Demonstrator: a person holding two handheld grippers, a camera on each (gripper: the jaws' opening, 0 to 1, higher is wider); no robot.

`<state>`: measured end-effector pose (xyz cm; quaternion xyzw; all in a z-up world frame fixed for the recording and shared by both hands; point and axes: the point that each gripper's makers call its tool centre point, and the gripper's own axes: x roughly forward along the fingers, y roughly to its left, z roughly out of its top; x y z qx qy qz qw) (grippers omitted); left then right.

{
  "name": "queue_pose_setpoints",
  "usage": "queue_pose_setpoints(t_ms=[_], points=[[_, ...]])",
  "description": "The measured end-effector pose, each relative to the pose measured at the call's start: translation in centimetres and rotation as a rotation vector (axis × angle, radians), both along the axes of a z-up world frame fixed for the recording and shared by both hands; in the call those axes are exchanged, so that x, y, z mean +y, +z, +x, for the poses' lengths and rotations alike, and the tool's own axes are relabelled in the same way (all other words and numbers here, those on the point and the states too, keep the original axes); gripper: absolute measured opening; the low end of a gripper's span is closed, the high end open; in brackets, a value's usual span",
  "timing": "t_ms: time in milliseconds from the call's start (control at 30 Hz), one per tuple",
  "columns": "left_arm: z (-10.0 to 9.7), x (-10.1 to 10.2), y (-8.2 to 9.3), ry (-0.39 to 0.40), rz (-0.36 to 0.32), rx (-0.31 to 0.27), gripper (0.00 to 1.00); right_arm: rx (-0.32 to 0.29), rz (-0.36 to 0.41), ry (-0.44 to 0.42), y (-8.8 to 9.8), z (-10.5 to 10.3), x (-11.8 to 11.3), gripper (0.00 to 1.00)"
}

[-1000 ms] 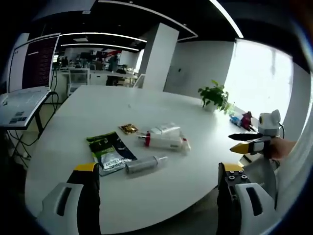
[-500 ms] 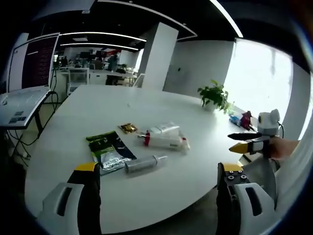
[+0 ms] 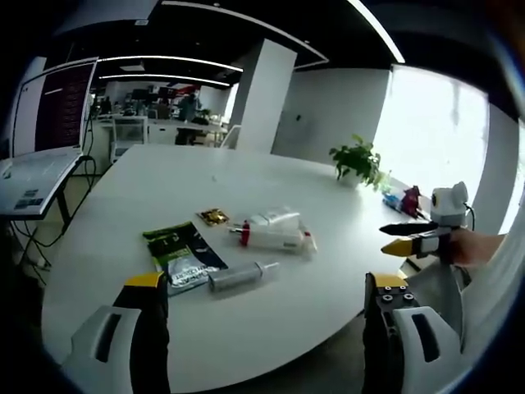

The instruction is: Arrange the skincare products in the storage area until every visible bottle or jar stands upright without overlapping.

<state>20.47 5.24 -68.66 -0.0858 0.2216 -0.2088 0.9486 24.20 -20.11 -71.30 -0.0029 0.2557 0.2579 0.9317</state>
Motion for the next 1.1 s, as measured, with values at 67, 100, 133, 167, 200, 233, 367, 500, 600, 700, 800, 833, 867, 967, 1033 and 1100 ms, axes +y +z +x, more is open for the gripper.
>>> queue_pose_setpoints(t_ms=[67,100,133,167,200,233,367,500,600,700,800,833,867,967,1033,1100], points=[[0.0,0.1,0.0,0.001,-0.001,0.000,0.92,0.000,0.001,0.001,0.0,0.0,0.0,0.89],[0.0,0.0,0.1,-0.001,-0.003,-0.001,0.92,-0.002,0.000,0.001,0.0,0.0,0.0,0.89],[0.0,0.0,0.1,-0.002,-0.003,-0.001,0.92,-0.004,-0.002,0.002,0.0,0.0,0.0,0.89],[0.0,0.0,0.1,-0.003,-0.002,-0.002,0.92,-0.004,-0.003,0.004,0.0,0.0,0.1,0.89],[0.0,0.0,0.0,-0.004,-0.001,-0.003,0.92,-0.003,-0.004,0.005,0.0,0.0,0.1,0.89],[0.0,0.0,0.0,-0.004,0.000,-0.004,0.92,-0.003,-0.004,0.006,0.0,0.0,0.2,0.90],[0.0,0.0,0.0,-0.006,0.001,-0.005,0.92,-0.003,-0.009,0.009,0.0,-0.1,0.3,0.90],[0.0,0.1,-0.1,-0.006,0.010,-0.007,0.91,0.001,-0.015,0.017,-0.1,-0.1,0.4,0.90],[0.0,0.1,0.0,-0.006,0.006,-0.010,0.91,0.012,-0.009,0.023,-0.1,-0.1,0.4,0.91],[0.0,0.1,0.0,-0.004,0.003,-0.010,0.91,0.014,-0.014,0.031,-0.1,-0.2,0.5,0.90],[0.0,0.0,0.0,-0.008,0.003,-0.009,0.91,0.008,-0.030,0.041,0.0,-0.2,0.8,0.88],[-0.1,0.0,0.0,-0.010,0.004,-0.009,0.90,0.005,-0.036,0.048,0.1,-0.1,0.9,0.87],[-0.1,-0.1,0.1,-0.012,0.003,-0.010,0.90,0.005,-0.040,0.052,0.1,-0.1,0.9,0.87],[-0.1,-0.1,0.1,-0.017,0.004,-0.007,0.90,0.008,-0.051,0.066,0.0,0.0,1.2,0.87],[0.0,-0.1,0.0,-0.018,0.001,-0.006,0.90,0.009,-0.056,0.070,0.1,0.1,1.3,0.87],[0.0,0.0,0.0,-0.018,0.000,-0.004,0.90,0.009,-0.063,0.074,0.2,0.2,1.3,0.87]])
